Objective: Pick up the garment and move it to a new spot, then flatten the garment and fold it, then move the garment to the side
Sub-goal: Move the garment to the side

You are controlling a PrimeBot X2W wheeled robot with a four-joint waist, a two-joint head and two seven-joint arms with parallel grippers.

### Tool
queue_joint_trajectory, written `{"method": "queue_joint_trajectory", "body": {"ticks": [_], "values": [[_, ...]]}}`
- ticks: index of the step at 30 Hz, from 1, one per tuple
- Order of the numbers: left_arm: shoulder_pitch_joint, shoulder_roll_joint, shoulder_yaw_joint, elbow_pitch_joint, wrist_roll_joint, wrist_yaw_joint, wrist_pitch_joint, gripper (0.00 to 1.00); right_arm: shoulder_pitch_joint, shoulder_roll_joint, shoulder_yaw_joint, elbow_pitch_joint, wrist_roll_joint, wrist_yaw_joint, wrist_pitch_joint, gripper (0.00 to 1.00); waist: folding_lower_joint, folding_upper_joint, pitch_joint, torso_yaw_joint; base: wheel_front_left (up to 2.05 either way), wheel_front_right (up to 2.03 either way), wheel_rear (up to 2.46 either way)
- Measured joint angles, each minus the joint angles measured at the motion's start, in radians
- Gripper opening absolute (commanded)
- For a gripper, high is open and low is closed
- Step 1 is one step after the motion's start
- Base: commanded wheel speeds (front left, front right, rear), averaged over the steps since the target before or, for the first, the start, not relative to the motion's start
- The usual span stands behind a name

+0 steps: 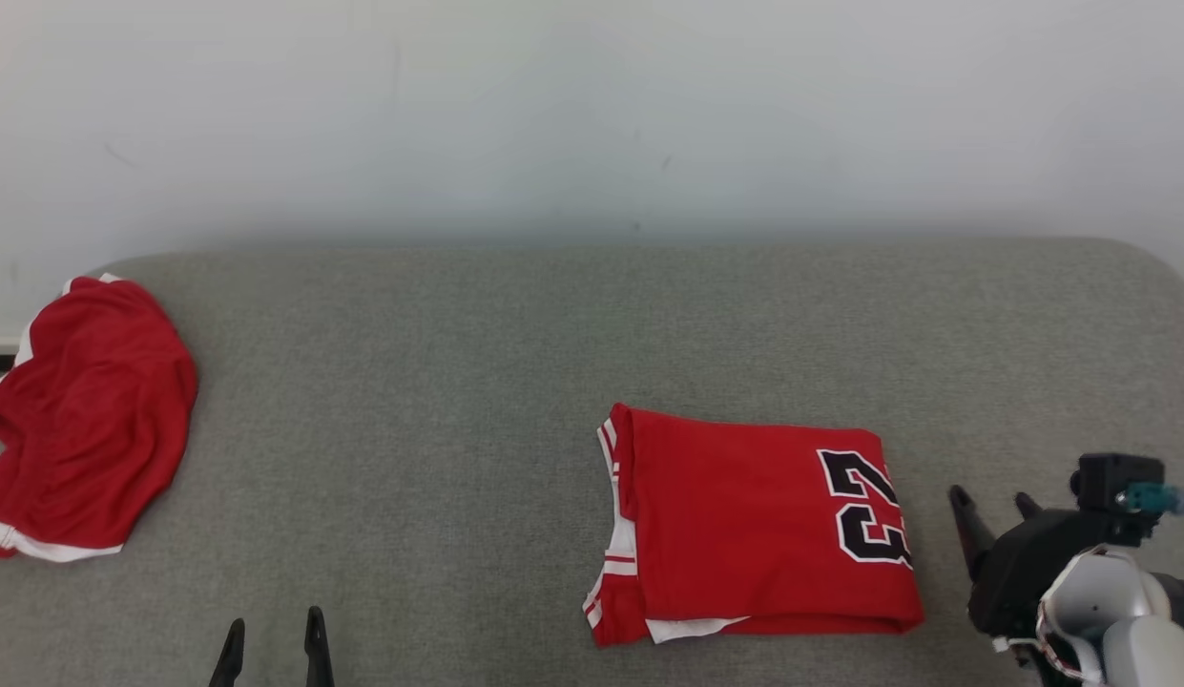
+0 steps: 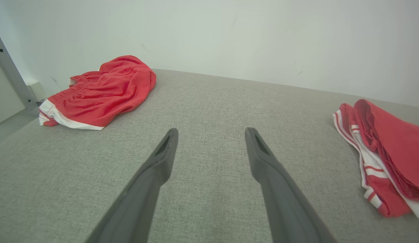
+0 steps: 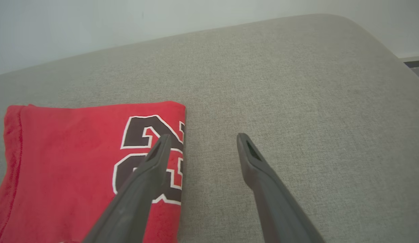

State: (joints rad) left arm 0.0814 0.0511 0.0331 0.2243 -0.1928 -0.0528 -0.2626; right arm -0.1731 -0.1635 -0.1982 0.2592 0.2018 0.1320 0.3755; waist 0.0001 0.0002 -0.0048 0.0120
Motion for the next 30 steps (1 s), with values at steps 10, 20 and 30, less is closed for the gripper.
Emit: {"method": "queue_joint_trajectory", "body": {"ticks": [10, 20, 30], "values": [[-0.013, 0.000, -0.033, -0.024, -0.002, 0.016, 0.000, 1.00, -0.092, 0.055, -0.112, -0.028, -0.071, 0.000, 0.321, 1.00, 0.0000, 0.0000, 0.063, 0.064, 0.00, 0.00, 0.00], [-0.041, 0.000, -0.056, -0.026, -0.003, 0.019, 0.000, 1.00, -0.112, 0.091, -0.152, 0.012, -0.137, 0.000, 0.400, 1.00, 0.0001, 0.0000, 0.127, 0.116, 0.00, 0.00, 0.00], [-0.059, 0.000, -0.072, -0.040, -0.002, 0.033, 0.000, 1.00, -0.148, 0.086, -0.073, 0.089, -0.169, 0.000, 0.426, 0.00, -0.0001, -0.0002, 0.154, 0.123, 0.00, 0.00, 0.00]]}}
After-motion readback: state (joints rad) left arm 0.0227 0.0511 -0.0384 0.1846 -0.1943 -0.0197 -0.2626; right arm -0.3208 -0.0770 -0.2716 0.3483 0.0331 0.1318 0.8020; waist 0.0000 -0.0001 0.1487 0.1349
